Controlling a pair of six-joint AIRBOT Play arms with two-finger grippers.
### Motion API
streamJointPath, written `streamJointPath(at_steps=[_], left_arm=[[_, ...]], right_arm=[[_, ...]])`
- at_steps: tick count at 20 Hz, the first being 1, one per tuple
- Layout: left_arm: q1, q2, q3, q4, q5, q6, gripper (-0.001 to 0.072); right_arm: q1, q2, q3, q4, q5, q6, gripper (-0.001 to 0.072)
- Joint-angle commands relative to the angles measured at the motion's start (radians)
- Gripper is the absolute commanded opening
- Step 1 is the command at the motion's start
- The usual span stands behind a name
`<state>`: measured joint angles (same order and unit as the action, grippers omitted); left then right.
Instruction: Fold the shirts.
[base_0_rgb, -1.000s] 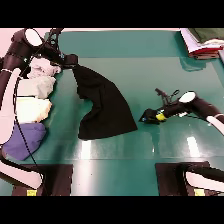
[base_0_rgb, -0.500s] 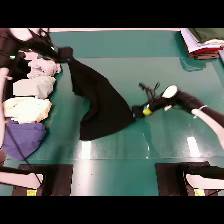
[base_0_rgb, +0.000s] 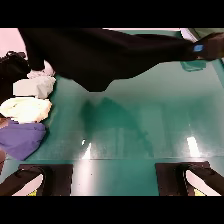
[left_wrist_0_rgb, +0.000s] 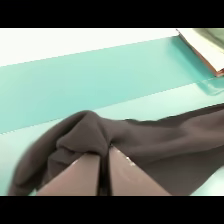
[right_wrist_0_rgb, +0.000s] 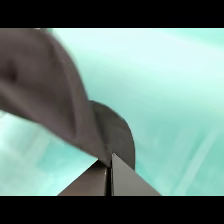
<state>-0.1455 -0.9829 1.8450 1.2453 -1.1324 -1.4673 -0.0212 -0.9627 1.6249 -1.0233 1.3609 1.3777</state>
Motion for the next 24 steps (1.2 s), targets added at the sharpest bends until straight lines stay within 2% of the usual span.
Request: streamJointPath(at_steps=[1, 4, 8, 11, 12, 13, 16, 19, 21, 24], left_arm=[[0.0, 0.038, -0.072, -0.046, -0.088, 0.01, 0.0026], [-0.034, 0.038, -0.321, -0.112, -0.115, 0.029, 0.0025], [-0.266, 0.038, -0.719, -0.113, -0.076, 0.036, 0.0026], [-0.44, 0.038, -0.899, -0.132, -0.043, 0.036, 0.004], [-0.465, 0.038, -0.916, -0.153, -0.032, 0.035, 0.0375], [-0.467, 0.039, -0.91, -0.162, -0.017, 0.025, 0.0671], [-0.38, 0.039, -0.827, -0.105, 0.005, -0.002, 0.0673], [-0.154, 0.031, -0.792, -0.093, 0.083, -0.007, 0.0672], [-0.019, -0.032, -0.793, -0.127, 0.086, -0.023, 0.0672], [0.011, -0.183, -0.793, -0.23, 0.069, 0.038, 0.0672]], right_arm=[[-0.037, 0.065, 0.017, -0.027, 0.054, 0.041, 0.0015], [-0.037, 0.096, -0.161, -0.064, 0.052, 0.047, 0.0015], [-0.037, 0.124, -0.326, -0.238, 0.057, 0.085, 0.0015], [-0.037, 0.122, -0.363, -0.234, 0.05, 0.085, 0.0015], [-0.037, 0.116, -0.361, -0.234, 0.049, 0.085, 0.0015], [-0.037, 0.103, -0.351, -0.234, 0.053, 0.085, 0.0015], [-0.034, 0.068, -0.313, -0.225, 0.057, 0.085, 0.0015], [-0.034, 0.036, -0.284, -0.224, 0.059, 0.085, 0.0015], [-0.034, 0.021, -0.285, -0.224, 0.062, 0.085, 0.0015], [-0.034, -0.009, -0.285, -0.224, 0.064, 0.085, 0.0015]])
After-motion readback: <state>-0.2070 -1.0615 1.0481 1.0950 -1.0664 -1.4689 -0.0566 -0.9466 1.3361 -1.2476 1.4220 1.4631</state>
